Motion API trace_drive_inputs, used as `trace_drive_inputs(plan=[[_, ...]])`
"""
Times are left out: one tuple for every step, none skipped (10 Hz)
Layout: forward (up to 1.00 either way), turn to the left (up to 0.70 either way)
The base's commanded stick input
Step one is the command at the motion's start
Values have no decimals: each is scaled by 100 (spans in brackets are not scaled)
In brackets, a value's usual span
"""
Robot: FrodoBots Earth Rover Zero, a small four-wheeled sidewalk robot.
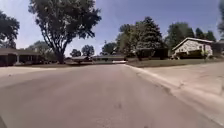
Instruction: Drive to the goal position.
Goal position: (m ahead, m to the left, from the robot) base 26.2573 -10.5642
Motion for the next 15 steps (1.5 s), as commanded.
trace_drive_inputs(plan=[[50,0],[50,0],[50,0],[50,0],[50,0],[50,0],[50,0],[50,0],[50,0],[50,0],[50,0],[50,0],[50,0],[50,0],[50,0]])
